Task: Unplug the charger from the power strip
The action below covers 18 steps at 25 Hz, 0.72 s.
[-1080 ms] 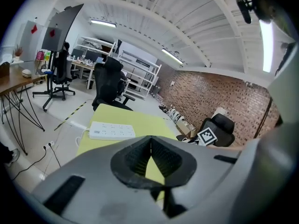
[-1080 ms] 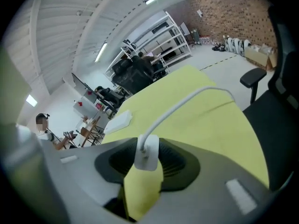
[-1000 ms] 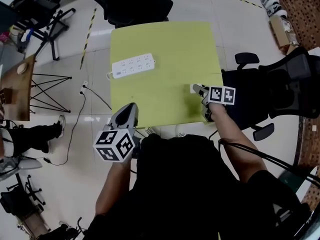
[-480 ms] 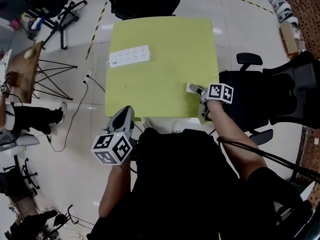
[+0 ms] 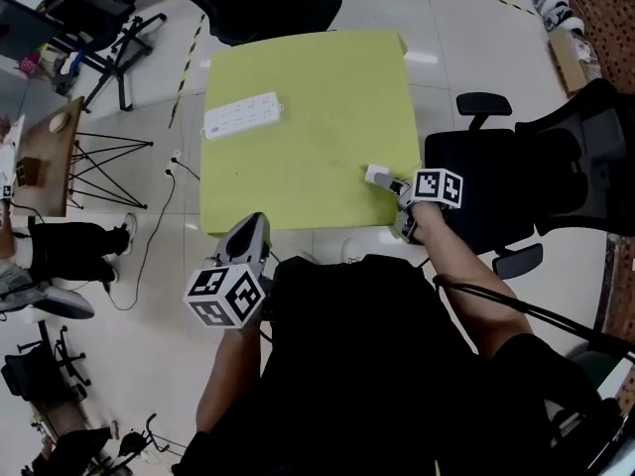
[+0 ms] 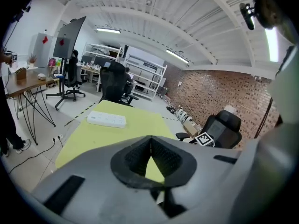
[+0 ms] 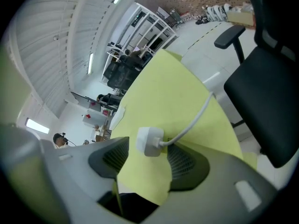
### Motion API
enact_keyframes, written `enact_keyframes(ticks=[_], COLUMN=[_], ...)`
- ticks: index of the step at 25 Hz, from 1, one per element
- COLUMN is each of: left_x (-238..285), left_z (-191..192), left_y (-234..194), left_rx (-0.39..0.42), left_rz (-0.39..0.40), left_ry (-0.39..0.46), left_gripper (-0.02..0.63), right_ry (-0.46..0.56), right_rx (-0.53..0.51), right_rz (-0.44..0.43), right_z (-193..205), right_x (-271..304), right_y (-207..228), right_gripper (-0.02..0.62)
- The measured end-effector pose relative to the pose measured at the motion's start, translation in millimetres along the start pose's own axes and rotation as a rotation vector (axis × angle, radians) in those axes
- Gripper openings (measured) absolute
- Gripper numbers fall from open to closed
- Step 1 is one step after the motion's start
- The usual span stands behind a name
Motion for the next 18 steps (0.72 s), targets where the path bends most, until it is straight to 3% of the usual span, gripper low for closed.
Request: enact_keyframes(ticks=[4,13,18], left_x=[6,-17,-45], left_z=[-4,7,20], left_y=[9,18,18], left_rx=[0.027,0.041,0.042], left_rz=[0.040,0.111,0.156], left_ry=[-0.015,-0.034,-0.030], left_gripper=[0.008,0.008,0.008], right_ry=[-0.002,0.069,0.252], right_rx=[0.040,0.082,0.020], right_rz=[0.008,0.037,0.074], right_z=[4,32,50], right_x=[-10,-42,-82], right_y=[9,9,-9], right_gripper=[0.282,0.284,0.195])
Point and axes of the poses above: the fingertips, and each gripper's own axes: x forward along the fingers, y to its right, z out of its underside, the point moved 3 cm from there along -x, backward along the fingers, and after that the axes turned 14 degrees about z, right-handed, at the moved point
